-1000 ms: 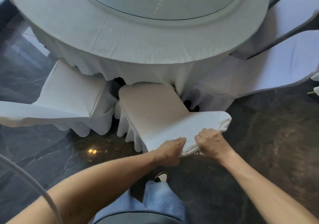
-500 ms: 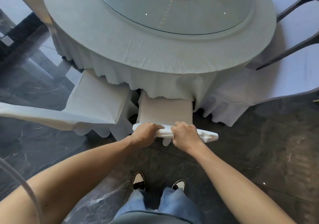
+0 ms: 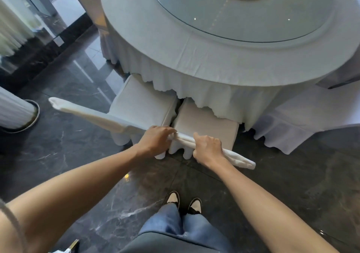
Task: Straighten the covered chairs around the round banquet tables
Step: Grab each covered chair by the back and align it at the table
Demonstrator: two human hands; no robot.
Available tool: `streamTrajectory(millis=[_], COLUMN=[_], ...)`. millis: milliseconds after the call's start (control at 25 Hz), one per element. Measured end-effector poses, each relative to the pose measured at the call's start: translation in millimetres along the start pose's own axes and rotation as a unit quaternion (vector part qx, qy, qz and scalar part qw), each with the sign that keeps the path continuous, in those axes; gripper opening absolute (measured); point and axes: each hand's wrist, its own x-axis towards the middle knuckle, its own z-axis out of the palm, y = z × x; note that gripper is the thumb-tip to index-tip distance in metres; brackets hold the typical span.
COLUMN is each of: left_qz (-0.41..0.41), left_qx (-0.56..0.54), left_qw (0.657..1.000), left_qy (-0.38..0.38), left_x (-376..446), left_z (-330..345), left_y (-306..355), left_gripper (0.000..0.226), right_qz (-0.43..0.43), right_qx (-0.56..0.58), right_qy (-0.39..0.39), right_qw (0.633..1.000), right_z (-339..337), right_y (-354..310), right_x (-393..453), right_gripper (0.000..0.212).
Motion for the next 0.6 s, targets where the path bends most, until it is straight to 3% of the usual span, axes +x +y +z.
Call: streamTrajectory(millis=[200,320,600], left_qz=[-0.069,-0.078,0.067], left_qx=[0.138,0.193,0.267], left_qw=[0.986,0.971,0.943], left_qy=[-0.064,-0.118,-0.189], left_x=[-15,-7,13], left_z=[-29,-41,-63], left_y=[-73,-124,-187], left_gripper=[0.063,0.062,0.03], right_qz=[0.058,0.055,0.149], right_qx=[-0.045,-0.078,-0.11], right_qy=[-0.056,-0.088,-0.113], right_qw=[0.996,0.992,0.976], right_z=[0,-2,11], right_y=[-24,-37,-86], right_x=[12,32,67], right_gripper=[0.031,0.032,0.03])
